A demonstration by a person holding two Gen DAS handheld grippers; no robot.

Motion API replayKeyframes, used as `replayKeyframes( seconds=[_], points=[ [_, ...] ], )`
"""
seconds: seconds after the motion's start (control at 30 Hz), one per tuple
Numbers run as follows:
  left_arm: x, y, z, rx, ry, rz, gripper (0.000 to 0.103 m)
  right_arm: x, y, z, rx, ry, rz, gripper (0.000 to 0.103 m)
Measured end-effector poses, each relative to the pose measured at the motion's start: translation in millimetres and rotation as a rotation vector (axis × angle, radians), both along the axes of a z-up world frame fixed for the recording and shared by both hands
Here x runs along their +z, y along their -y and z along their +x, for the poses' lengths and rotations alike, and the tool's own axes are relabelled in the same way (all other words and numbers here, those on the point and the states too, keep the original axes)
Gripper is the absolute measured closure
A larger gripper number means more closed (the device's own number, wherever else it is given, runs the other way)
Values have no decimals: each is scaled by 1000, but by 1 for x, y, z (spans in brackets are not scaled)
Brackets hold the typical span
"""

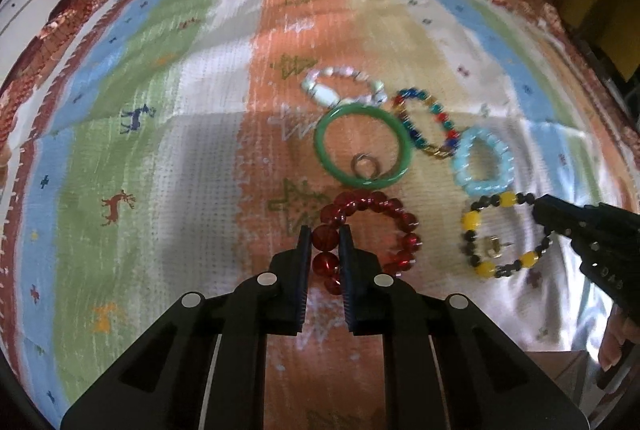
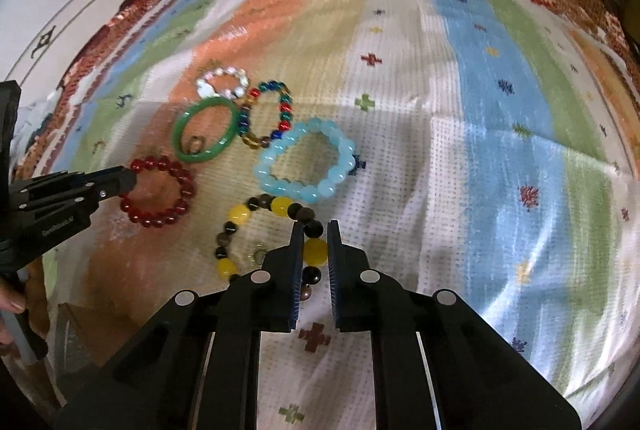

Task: Organize jewelry
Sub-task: 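Grasp the red bead bracelet with the left tool while the right tool grasps the yellow-black bracelet, then lift both held bracelets and carry them over the silver tin box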

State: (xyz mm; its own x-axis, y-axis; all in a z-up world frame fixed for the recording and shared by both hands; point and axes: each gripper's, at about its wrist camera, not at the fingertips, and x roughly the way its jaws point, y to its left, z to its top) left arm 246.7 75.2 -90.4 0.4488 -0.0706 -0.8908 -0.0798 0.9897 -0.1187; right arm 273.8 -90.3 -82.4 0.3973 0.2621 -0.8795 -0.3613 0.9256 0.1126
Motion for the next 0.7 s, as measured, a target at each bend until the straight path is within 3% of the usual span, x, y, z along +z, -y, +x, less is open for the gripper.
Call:
replayKeyframes(
  seconds=[0.7],
  points=[
    [36, 11, -19, -5, 112, -53, 90, 47, 2, -27, -10, 172, 53, 91]
  ],
)
